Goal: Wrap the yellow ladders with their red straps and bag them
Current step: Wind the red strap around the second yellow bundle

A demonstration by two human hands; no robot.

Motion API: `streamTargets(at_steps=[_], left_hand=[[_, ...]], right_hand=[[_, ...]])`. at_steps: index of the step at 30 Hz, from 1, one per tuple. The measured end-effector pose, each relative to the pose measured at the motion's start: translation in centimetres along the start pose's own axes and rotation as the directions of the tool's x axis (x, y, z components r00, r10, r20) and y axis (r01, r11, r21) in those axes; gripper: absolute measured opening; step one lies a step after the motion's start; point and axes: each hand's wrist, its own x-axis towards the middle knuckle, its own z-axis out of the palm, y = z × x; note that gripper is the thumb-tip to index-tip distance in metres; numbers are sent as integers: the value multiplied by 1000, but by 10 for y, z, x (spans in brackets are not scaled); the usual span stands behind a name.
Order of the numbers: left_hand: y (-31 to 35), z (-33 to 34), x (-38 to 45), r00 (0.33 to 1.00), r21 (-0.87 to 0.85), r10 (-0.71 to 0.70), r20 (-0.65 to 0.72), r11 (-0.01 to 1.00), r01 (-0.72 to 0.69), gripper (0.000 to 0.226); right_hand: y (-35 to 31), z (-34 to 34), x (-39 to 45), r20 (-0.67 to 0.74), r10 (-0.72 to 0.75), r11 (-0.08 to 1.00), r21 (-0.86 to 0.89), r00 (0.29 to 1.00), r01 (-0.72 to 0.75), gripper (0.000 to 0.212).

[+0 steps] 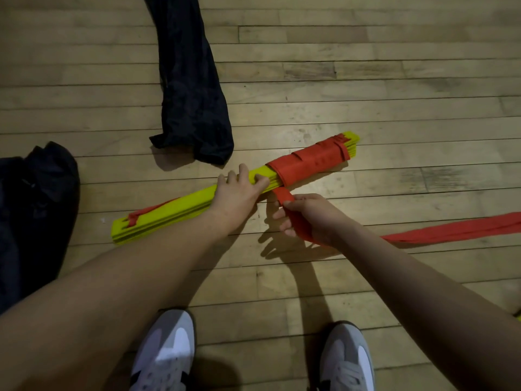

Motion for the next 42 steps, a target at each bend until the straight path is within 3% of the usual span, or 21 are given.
streamTargets(at_steps=[4, 9, 14, 23, 27, 32, 36, 40, 42], left_hand=[[6, 8, -14, 996, -3, 89, 5, 996, -89, 38], [5, 4, -17, 998, -182, -60, 36, 981, 65, 64], [-4, -10, 1, 983, -328, -151, 104, 928, 177, 42], [-22, -26, 23, 999, -158, -35, -1, 987, 34, 52], [-13, -27, 9, 999, -72, -12, -50, 997, 8, 54], [-7, -8, -21, 987, 31, 115, -108, 993, -112, 39], [1, -1, -33, 979, 21, 191, -77, 982, -190, 33], [5, -6, -29, 985, -48, 157, -73, 986, -161, 62], [3, -6, -25, 996, -114, 93, -5, 989, -93, 63]], right_hand=[[5, 0, -1, -68, -20, 999, -42, 998, 17, 21], [13, -4, -4, -96, -27, 993, -115, 995, 16, 23], [23, -7, -5, -167, -109, 983, -166, 980, 81, 23], [5, 7, 1, -124, -152, 970, -207, 981, 124, 26], [7, 1, 3, -102, -114, 987, -122, 988, 102, 22], [14, 1, 3, -65, -58, 998, -16, 996, 57, 11], [22, 4, 3, -49, 8, 1000, 25, 999, -7, 12], [26, 1, -2, -42, 48, 999, 0, 998, -48, 13], [30, -1, -3, -33, 58, 998, -11, 998, -58, 14]])
